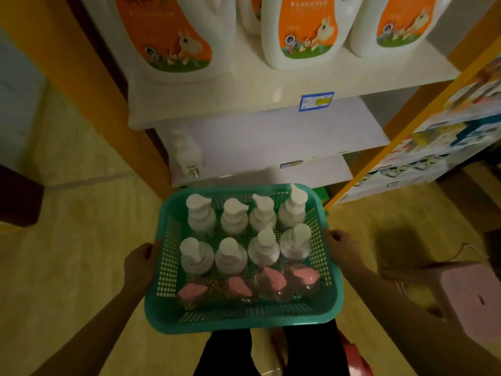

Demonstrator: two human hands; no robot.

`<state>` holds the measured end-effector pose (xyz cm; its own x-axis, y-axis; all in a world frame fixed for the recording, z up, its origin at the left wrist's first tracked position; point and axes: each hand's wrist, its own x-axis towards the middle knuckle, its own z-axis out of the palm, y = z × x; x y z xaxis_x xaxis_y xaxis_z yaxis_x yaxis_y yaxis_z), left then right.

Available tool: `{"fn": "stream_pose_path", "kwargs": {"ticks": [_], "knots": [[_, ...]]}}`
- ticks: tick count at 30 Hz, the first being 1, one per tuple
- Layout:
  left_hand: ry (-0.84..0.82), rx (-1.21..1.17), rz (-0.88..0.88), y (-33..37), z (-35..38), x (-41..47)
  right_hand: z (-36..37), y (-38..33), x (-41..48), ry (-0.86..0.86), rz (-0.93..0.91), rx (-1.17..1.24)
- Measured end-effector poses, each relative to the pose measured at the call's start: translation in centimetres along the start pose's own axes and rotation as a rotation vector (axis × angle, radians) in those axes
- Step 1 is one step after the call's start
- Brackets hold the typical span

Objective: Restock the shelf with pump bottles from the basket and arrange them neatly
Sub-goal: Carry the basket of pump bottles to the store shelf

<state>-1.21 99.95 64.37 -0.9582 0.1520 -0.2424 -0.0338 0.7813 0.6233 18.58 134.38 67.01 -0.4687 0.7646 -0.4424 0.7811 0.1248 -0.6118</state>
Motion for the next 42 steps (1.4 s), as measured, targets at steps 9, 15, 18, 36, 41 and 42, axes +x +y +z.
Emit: {"fn": "stream_pose_path", "kwargs": {"ticks": [9,15,18,36,41,42], "knots": [[0.087,0.025,-0.139,2.2,8.6,-1.9,-2.4,3.4,9.9,-0.13,-0.122,-0.136],[0.111,0.0,-0.222,3.4,16.5,-2.6,-2.8,7.6,16.0,-0.147,-0.129,-0.148],[0.089,-0.009,-0.258,2.0,21.2,-2.2,-1.5,11.0,18.9,-0.127,-0.089,-0.167],[-0.047,-0.085,-0.348,-16.1,50.9,4.8,20.7,36.5,36.6,-0.121,0.17,-0.026],[-0.076,-0.012,-0.364,-20.4,56.2,6.9,25.4,42.1,40.2,-0.18,0.153,-0.068],[-0.071,-0.008,-0.379,-21.1,57.1,6.9,25.7,42.7,40.3,-0.22,0.109,-0.057]]}}
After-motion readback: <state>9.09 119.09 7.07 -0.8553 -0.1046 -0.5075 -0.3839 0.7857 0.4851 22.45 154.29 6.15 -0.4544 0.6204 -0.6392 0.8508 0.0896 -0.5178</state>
